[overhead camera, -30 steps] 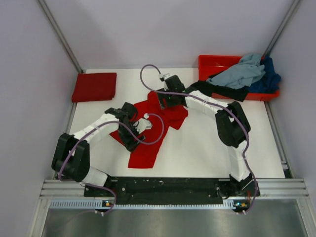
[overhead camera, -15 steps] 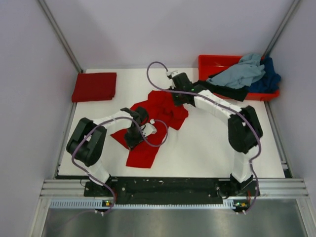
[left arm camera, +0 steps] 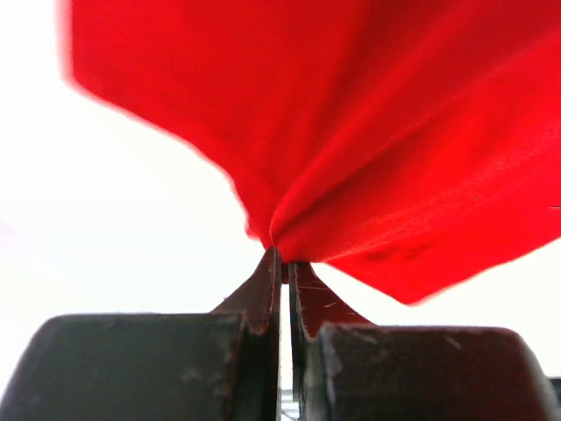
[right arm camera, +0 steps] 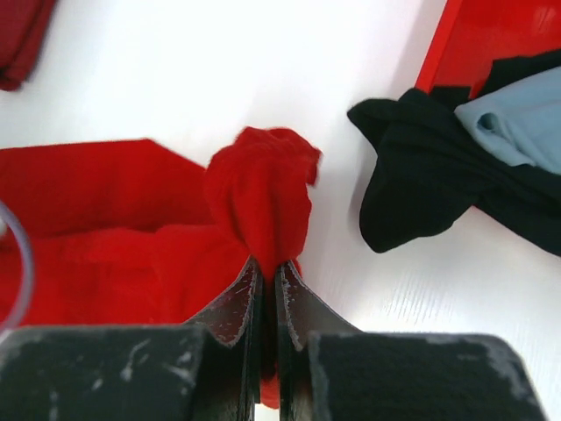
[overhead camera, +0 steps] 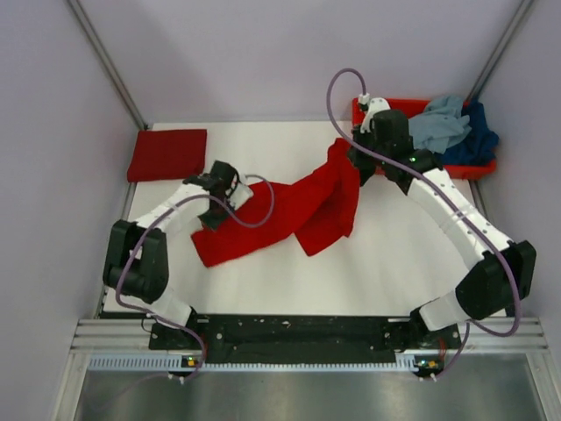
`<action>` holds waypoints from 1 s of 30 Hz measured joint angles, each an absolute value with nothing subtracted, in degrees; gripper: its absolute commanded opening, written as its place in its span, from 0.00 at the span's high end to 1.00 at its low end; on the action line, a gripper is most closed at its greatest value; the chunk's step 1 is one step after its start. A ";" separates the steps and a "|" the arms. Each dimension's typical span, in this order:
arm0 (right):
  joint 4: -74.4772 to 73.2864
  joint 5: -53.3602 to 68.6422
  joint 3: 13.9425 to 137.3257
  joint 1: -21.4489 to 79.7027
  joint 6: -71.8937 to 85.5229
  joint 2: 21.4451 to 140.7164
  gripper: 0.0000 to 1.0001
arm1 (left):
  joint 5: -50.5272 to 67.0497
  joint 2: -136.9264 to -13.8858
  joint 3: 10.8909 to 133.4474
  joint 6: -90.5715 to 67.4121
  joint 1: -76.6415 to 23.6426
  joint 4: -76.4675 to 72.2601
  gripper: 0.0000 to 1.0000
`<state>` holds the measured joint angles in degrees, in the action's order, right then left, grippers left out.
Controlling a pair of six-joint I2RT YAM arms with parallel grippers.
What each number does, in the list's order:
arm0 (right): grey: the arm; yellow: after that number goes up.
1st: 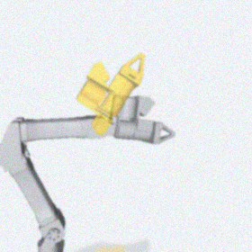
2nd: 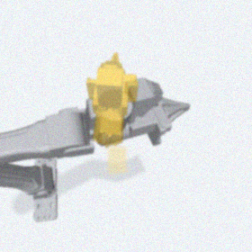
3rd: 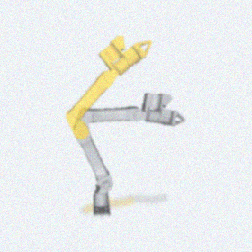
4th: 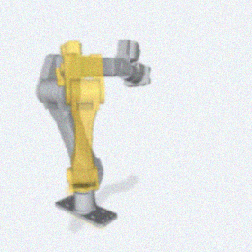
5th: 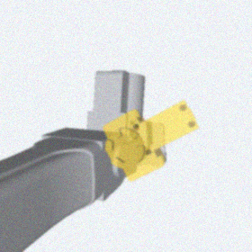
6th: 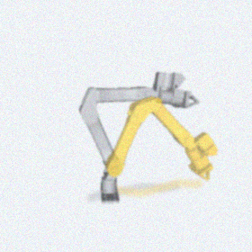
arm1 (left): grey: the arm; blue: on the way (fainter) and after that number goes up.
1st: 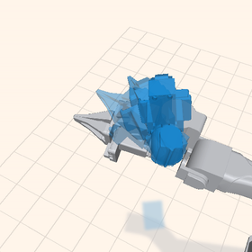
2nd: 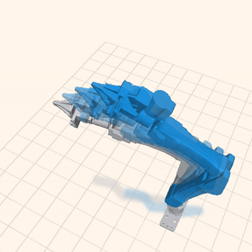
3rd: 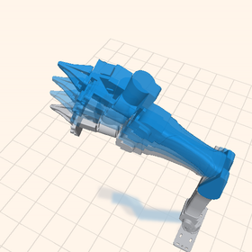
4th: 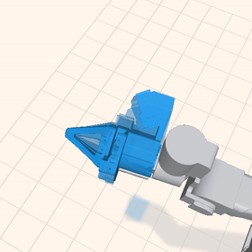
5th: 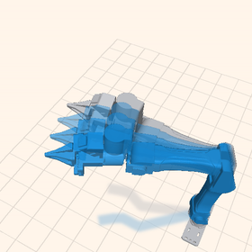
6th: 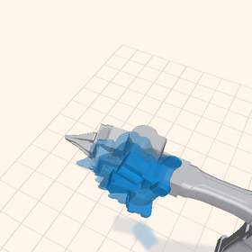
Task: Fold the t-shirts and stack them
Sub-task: Flatten out the tshirt
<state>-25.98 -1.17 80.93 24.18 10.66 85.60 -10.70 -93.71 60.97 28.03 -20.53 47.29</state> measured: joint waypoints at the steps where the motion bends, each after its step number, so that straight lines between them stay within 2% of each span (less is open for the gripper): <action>1: -26.28 -0.89 80.82 23.90 10.55 84.49 1.00 | -11.66 -92.49 62.85 28.53 -18.72 46.78 1.00; 6: -26.55 1.80 78.96 23.73 8.95 75.40 1.00 | -15.88 -84.99 72.84 31.33 -13.43 43.77 1.00; 16: -26.83 12.88 78.30 23.73 5.82 57.19 1.00 | -23.07 -73.71 87.70 37.04 -13.61 46.24 1.00; 24: -28.12 31.11 77.95 23.73 5.78 44.03 1.00 | -21.21 -66.37 102.39 37.28 -13.58 61.41 1.00; 30: -27.81 34.02 76.44 23.73 6.22 41.95 1.00 | -14.06 -62.15 101.36 36.14 -13.56 72.31 1.00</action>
